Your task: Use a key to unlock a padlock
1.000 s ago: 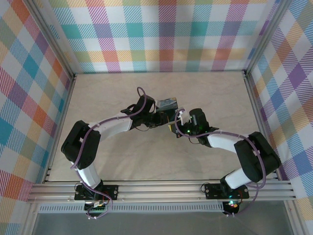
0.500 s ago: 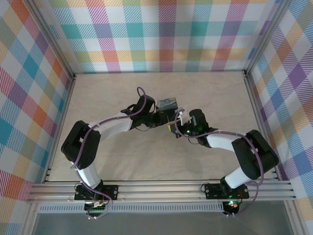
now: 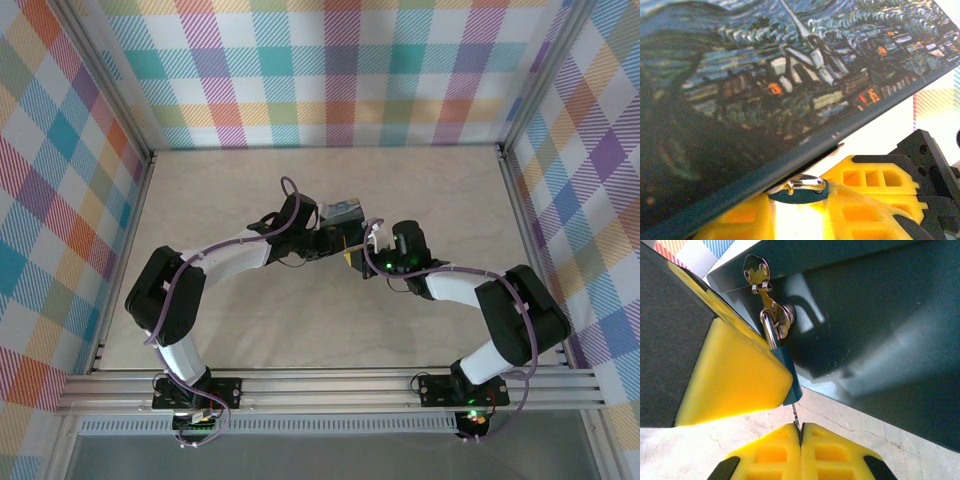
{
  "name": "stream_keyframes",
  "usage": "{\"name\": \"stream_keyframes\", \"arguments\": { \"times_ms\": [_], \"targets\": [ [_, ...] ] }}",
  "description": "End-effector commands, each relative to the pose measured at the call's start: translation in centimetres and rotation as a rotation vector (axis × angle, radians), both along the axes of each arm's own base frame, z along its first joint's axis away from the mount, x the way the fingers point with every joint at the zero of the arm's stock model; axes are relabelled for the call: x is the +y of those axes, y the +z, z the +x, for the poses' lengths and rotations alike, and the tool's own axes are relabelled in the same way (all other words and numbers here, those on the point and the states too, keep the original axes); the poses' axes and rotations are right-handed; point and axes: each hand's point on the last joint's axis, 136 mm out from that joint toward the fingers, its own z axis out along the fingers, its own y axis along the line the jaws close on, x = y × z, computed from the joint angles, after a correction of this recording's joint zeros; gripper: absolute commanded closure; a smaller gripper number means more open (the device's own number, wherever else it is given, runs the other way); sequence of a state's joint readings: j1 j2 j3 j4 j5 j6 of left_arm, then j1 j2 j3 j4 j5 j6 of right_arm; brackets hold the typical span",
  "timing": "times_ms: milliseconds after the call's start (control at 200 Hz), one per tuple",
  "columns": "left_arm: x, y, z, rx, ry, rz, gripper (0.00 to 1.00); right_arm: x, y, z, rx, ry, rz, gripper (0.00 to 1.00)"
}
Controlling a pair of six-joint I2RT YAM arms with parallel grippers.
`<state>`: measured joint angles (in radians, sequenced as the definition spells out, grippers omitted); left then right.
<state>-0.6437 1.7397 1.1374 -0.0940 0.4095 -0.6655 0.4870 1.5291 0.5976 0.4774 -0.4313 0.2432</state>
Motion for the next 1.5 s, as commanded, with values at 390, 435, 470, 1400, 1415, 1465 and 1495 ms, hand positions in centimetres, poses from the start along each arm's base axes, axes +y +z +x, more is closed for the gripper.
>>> {"name": "stream_keyframes", "arguments": {
  "times_ms": [390,435,470,1400,1415,1465,1495],
  "targets": [
    [-2.6,0.8,-2.2,0.017,-0.111,-0.041,0.76,1.2,4.0,2.3,-0.189,0.010,0.076,1.00],
    [-2.7,0.9,-2.1,0.015,-0.111,-0.043,0.76,1.1,3.7,2.3,-0.189,0.007,0.068,1.00],
    [-2.7,0.9,-2.1,0.015,-0.111,-0.043,0.76,0.9,3.5,2.4,-0.188,0.000,0.063,1.00],
    [-3.2,-2.6,-1.1,0.041,-0.076,-0.024,0.75,0.3,-1.4,2.4,-0.021,-0.063,0.083,1.00],
    [-3.2,-2.6,-1.1,0.041,-0.076,-0.025,0.75,0.2,-1.6,2.3,-0.017,-0.063,0.080,1.00],
    [-3.2,-2.7,-1.0,0.039,-0.074,-0.028,0.73,0.0,-2.1,2.1,-0.003,-0.069,0.074,1.00],
    [-3.2,-2.7,-1.0,0.040,-0.072,-0.030,0.72,-0.1,-2.4,1.9,0.004,-0.069,0.071,1.00]
  ]
}}
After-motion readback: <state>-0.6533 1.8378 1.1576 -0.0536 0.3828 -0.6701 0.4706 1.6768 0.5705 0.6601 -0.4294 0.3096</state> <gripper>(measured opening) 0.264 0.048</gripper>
